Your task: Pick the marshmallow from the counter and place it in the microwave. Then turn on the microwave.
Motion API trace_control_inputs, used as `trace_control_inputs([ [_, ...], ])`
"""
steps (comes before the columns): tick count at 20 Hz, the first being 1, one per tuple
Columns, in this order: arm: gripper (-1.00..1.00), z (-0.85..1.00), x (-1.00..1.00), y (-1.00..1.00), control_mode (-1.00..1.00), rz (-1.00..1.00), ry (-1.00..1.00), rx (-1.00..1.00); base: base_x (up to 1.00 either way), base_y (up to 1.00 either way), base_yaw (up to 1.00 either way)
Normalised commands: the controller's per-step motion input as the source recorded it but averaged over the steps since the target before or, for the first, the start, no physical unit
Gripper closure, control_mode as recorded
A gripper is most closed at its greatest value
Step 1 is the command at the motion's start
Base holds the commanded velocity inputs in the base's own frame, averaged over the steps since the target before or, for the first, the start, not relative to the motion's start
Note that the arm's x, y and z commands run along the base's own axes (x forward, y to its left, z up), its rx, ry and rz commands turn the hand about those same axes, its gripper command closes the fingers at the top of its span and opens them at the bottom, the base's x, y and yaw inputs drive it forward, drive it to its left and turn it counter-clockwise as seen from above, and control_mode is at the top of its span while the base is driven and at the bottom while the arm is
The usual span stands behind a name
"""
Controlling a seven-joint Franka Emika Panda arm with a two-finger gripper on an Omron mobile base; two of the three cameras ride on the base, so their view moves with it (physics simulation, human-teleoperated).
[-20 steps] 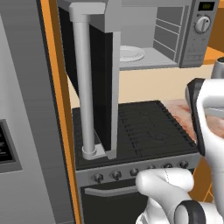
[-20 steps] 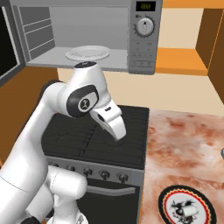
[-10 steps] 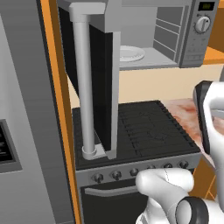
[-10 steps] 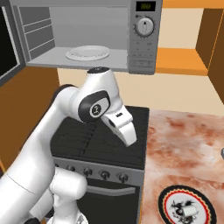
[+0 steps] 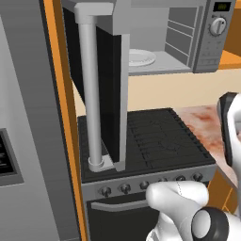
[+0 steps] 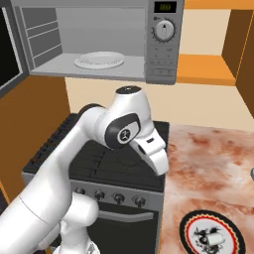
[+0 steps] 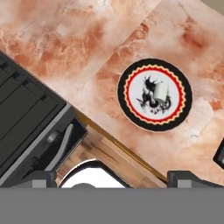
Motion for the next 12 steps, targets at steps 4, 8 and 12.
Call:
trace_control_inputs([
  [4,-1.00,-0.19,-0.05,-0.35,-1.00,-0.04,0.00,0.00,0.00,0.00,0.00],
  [8,-1.00,-0.20,-0.05,-0.34,-1.00,-0.04,0.00,0.01,0.00,0.00,0.00],
  [12,-1.00,-0.15,-0.09,-0.34,-1.00,-0.03,0.00,0.00,0.00,0.00,0.00],
])
